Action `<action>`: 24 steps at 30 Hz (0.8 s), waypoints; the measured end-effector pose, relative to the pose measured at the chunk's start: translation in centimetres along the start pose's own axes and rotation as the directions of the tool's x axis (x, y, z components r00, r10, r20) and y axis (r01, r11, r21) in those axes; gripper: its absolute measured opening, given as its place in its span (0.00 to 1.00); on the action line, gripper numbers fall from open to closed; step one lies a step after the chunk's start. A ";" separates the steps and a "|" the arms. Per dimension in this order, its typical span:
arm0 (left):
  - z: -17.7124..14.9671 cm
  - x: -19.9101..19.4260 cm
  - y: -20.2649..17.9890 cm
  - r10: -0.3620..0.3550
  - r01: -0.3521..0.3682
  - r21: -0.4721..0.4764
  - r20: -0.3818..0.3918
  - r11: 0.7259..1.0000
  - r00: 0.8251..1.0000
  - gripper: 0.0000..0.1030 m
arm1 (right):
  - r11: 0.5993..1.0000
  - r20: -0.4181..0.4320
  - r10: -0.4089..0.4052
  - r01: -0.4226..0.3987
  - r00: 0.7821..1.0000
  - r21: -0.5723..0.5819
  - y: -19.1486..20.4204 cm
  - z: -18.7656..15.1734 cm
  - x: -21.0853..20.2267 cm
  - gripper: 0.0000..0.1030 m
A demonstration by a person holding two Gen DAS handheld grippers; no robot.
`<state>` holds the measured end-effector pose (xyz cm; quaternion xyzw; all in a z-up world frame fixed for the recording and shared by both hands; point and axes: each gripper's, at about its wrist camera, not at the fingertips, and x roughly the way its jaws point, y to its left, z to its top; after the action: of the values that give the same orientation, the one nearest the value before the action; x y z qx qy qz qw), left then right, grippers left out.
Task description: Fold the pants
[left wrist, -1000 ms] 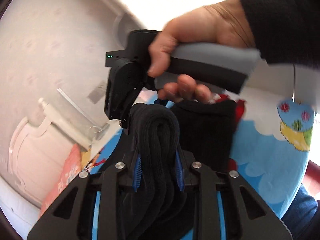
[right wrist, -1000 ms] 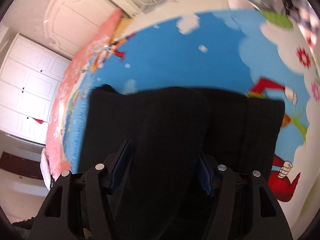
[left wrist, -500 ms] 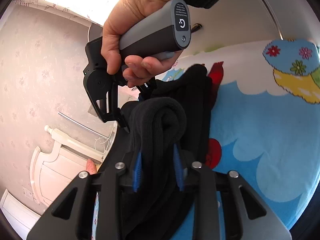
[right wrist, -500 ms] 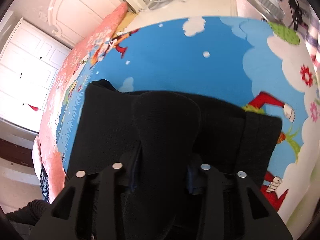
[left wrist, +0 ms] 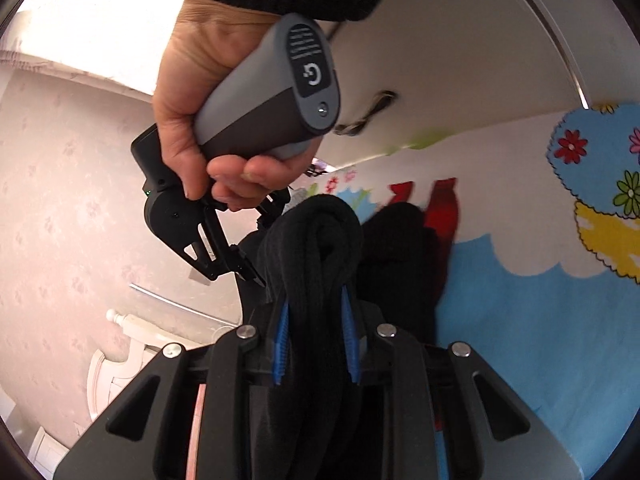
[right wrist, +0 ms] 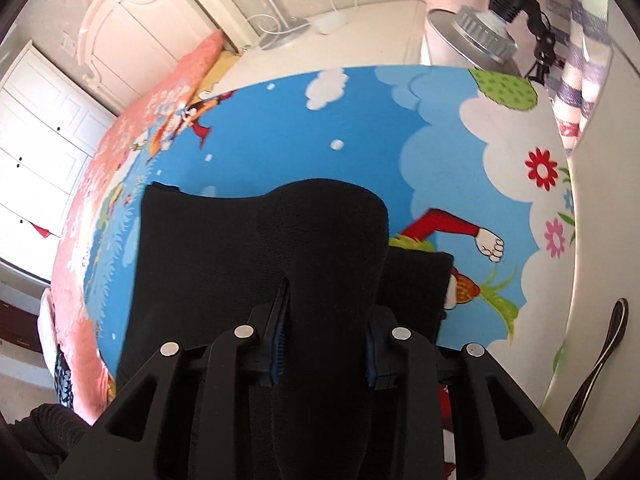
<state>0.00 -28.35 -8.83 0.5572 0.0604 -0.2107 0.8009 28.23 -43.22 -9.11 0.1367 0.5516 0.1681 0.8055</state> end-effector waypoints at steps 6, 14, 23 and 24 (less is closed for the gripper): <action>0.6 1.0 -1.3 0.006 -0.006 -0.009 -0.007 1.000 1.000 0.22 | 0.996 0.041 -0.085 0.086 0.996 -0.007 -0.7 -1.2 0.8 0.31; -1.7 -3.3 3.2 -0.185 0.216 -0.215 0.155 0.952 0.970 0.47 | 0.973 0.130 -0.223 0.229 0.966 -0.035 0.8 -2.3 -1.0 0.36; -13.0 -0.8 16.2 -0.379 0.325 -0.817 0.143 0.476 0.914 0.44 | 0.899 0.354 -0.409 0.438 0.841 -0.003 6.3 -6.8 -6.3 0.59; -13.9 0.6 15.9 -0.454 0.347 -0.832 0.131 0.433 0.881 0.40 | 0.888 0.389 -0.425 0.460 0.817 0.004 7.2 -7.8 -6.7 0.63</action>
<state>8.90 -11.13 -0.40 0.0865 0.3288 -0.3078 0.8886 17.80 -39.25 -3.34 -0.0018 0.3938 -0.0288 0.9187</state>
